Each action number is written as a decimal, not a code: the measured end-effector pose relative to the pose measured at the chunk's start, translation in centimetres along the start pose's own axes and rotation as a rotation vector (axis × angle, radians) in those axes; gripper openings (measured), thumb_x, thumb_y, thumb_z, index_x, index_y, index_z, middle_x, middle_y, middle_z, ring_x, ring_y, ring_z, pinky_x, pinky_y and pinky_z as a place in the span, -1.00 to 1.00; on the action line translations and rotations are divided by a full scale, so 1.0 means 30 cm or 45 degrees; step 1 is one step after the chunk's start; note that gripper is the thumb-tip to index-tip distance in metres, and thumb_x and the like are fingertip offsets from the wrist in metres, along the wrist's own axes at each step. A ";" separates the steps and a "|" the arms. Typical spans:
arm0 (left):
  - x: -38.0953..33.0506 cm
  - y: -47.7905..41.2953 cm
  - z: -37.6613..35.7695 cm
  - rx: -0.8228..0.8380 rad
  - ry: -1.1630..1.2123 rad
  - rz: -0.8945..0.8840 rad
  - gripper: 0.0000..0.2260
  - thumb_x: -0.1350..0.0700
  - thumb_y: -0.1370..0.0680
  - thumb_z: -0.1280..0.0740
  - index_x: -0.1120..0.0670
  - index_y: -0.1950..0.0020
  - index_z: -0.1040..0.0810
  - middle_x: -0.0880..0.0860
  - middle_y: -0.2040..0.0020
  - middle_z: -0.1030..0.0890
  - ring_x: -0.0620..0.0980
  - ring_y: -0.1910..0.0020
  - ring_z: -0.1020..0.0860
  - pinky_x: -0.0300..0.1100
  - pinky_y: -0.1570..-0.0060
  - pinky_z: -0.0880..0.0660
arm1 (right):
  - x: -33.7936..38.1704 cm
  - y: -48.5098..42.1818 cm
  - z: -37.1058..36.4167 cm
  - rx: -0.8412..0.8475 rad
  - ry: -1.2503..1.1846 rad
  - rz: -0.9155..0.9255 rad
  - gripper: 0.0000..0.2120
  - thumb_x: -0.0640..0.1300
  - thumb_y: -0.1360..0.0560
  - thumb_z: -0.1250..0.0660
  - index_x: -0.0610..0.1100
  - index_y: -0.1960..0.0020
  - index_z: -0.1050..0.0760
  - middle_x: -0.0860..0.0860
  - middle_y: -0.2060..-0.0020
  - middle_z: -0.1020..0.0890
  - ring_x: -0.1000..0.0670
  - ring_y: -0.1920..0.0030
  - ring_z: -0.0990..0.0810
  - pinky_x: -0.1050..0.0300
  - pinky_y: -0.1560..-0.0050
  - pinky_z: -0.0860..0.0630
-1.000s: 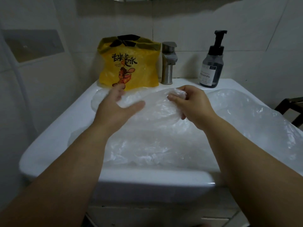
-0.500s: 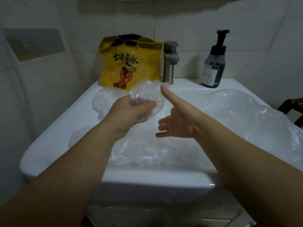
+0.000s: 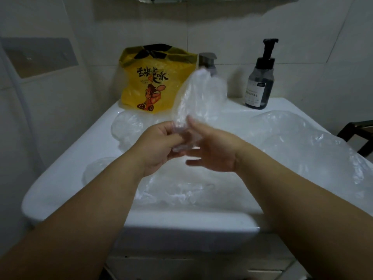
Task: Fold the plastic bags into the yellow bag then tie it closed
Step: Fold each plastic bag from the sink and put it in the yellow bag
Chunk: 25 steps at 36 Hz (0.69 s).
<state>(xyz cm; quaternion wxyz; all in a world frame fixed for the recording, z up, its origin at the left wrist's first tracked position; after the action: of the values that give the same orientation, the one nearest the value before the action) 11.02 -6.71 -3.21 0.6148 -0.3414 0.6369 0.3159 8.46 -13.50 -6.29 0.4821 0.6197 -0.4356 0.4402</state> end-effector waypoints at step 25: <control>0.132 0.066 -0.029 0.455 -0.700 0.368 -0.78 0.06 -0.41 -0.50 0.14 0.03 -0.66 0.01 0.17 -0.69 -0.13 0.19 -0.64 -0.26 0.13 -0.57 | 0.141 0.061 0.143 -0.187 -0.406 0.294 -0.69 0.04 -0.62 -0.12 -0.10 0.05 -0.54 -0.03 0.17 -0.63 -0.02 0.06 -0.58 0.01 -0.21 -0.42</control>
<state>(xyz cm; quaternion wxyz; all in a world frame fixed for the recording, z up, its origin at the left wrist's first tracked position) 8.84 -6.48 -7.17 0.7621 -0.0371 0.5345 0.3634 8.23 -18.47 -2.44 0.3974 0.5906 -0.6055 0.3560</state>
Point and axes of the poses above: each hand's wrist, its own y-axis away from the middle knuckle, its own z-axis out of the back of the hand, x = y × z, the point moved 10 cm from there along -y, towards the middle knuckle
